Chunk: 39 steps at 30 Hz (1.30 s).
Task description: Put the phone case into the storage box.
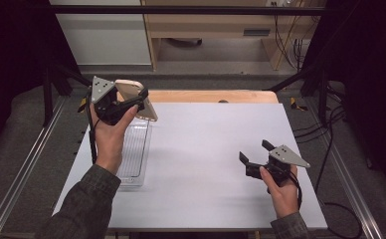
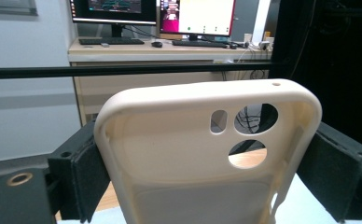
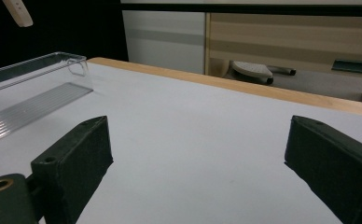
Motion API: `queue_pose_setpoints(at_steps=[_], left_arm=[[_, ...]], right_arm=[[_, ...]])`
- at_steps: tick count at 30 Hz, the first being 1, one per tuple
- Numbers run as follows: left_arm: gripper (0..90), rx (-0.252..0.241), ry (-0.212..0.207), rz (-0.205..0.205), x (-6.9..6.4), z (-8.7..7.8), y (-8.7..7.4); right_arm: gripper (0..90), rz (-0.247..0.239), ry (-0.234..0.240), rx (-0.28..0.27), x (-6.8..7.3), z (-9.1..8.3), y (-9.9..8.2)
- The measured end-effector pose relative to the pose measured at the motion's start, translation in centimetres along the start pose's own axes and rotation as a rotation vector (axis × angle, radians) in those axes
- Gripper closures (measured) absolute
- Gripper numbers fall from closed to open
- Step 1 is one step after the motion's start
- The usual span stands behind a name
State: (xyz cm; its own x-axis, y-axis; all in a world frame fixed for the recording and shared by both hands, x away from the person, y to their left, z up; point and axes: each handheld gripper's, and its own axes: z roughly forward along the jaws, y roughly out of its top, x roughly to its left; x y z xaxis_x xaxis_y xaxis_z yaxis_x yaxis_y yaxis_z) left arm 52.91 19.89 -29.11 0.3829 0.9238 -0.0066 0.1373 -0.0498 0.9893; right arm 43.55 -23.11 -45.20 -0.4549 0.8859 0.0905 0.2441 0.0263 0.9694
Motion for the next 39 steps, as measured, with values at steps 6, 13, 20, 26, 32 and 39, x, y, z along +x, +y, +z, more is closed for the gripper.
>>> queue_pose_setpoints(at_steps=[6,13,20,26,32,39], left_arm=[[11.1,0.000,0.020,0.002,0.7,0.2,0.1],[11.1,-0.001,0.046,0.000,1.7,0.8,0.1],[11.1,0.003,0.065,0.008,2.1,1.2,0.2],[11.1,0.011,0.078,0.013,2.5,1.7,0.2],[11.1,0.018,0.090,0.007,2.8,2.3,0.3],[11.1,0.025,0.101,0.004,3.1,2.8,0.3]], right_arm=[[7.3,0.000,-0.003,-0.002,0.0,-0.3,-0.6],[7.2,-0.006,-0.012,-0.017,-0.1,-0.7,-1.1],[6.9,-0.005,-0.014,-0.029,0.0,-1.0,-1.8],[6.7,-0.006,-0.016,-0.044,0.0,-1.2,-2.3],[6.6,-0.003,-0.015,-0.056,0.0,-1.3,-2.6],[5.7,-0.007,-0.008,-0.064,0.0,-1.4,-2.8]])
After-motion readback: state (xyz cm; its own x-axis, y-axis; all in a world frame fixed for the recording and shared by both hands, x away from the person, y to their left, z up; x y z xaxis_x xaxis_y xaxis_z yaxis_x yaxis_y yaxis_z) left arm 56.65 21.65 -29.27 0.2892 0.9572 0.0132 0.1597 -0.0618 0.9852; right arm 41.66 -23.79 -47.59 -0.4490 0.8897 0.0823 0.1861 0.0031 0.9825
